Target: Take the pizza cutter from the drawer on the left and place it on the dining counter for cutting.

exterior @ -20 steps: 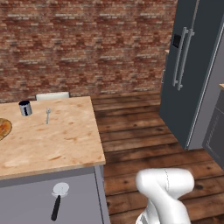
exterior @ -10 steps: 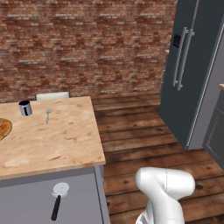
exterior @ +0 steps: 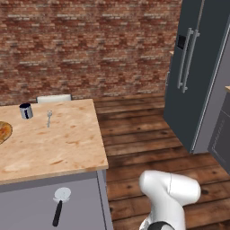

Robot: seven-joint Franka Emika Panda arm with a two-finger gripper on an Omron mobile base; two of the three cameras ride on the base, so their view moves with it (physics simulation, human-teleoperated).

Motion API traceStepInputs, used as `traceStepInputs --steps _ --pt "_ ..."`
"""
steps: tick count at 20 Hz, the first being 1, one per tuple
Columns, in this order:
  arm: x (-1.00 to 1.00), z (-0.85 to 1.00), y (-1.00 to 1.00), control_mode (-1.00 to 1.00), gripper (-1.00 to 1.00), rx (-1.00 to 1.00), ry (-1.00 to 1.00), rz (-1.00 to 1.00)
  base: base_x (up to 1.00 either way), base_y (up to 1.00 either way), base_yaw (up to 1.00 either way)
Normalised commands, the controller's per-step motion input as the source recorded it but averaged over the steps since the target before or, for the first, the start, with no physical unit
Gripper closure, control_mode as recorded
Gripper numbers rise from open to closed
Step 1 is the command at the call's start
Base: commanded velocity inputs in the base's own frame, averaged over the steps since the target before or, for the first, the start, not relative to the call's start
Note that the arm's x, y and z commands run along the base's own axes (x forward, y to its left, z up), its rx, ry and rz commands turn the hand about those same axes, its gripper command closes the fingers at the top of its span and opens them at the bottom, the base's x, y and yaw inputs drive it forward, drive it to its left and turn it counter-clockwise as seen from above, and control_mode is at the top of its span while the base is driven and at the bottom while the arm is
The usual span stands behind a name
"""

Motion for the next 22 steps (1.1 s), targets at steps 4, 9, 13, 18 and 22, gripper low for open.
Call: traceStepInputs --steps 4,9,13,18,22 --pt "0.53 0.33 0.00 -1.00 -1.00 0.00 0.17 -0.02 0.00 0.00 0.00" --pt "0.48 0.11 0.00 -1.00 -1.00 0.01 0.21 0.00 0.00 0.00 0.00" --pt "0.55 0.07 0.00 -1.00 -1.00 0.02 0.25 0.00 0.00 0.00 0.00" --pt "0.64 0.05 0.00 -1.00 -1.00 0.02 0.23 0.00 0.00 0.00 0.00" --pt "0.65 0.01 -0.01 -1.00 -1.00 0.01 0.23 0.00 0.00 0.00 0.00"
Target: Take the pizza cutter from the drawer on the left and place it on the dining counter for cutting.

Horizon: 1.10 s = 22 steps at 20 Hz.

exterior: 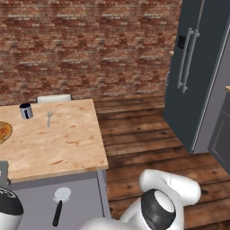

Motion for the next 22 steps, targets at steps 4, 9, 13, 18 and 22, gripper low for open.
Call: traceStepInputs --steps 4,9,13,18,22 --pt "0.66 0.00 -0.01 -1.00 -1.00 0.00 0.22 0.00 0.00 0.00 0.00" --pt "0.62 0.00 -0.06 -1.00 -1.00 0.01 0.20 0.00 0.00 0.00 0.00" --pt "0.49 -0.06 -0.11 -1.00 -1.00 0.00 0.16 0.00 0.00 0.00 0.00" --pt "0.20 -0.28 -0.02 -1.00 -1.00 0.00 0.12 0.00 0.00 0.00 0.00" --pt "0.01 -0.49 0.00 -1.00 -1.00 0.00 0.04 0.00 0.00 0.00 0.00"
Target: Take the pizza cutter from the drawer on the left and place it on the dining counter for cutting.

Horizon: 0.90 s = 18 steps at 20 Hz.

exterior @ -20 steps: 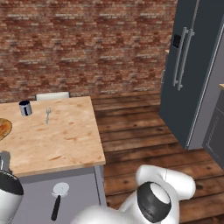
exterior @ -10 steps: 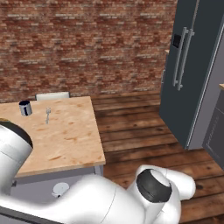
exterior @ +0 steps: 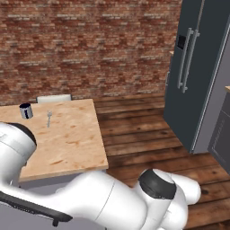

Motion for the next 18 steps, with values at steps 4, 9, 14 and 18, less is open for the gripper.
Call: traceStepInputs --steps 4,9,14,18 --pt "0.18 -0.36 0.00 -1.00 -1.00 0.00 0.02 0.00 0.00 0.00 0.00" --pt "0.29 -0.38 0.00 -1.00 -1.00 0.04 0.04 -0.07 0.00 0.00 0.00" --pt "0.16 -0.18 0.00 -1.00 -1.00 0.05 0.06 -0.25 0.00 0.00 0.00" --pt "0.00 -0.07 0.00 -1.00 -1.00 0.03 0.08 -0.43 0.00 0.00 0.00"
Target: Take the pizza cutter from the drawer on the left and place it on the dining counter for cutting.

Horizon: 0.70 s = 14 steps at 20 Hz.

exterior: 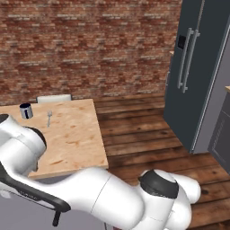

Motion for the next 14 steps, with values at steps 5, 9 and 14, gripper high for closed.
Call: traceStepInputs --steps 5,9,14 --pt "0.00 -0.24 0.00 -1.00 -1.00 0.01 0.02 -0.53 0.00 0.00 0.00" --pt "0.04 -0.34 0.00 -1.00 -1.00 0.00 0.00 -0.53 0.00 0.00 0.00" --pt "0.18 -0.52 0.00 -1.00 -1.00 0.00 0.00 -0.49 0.00 0.00 0.00"
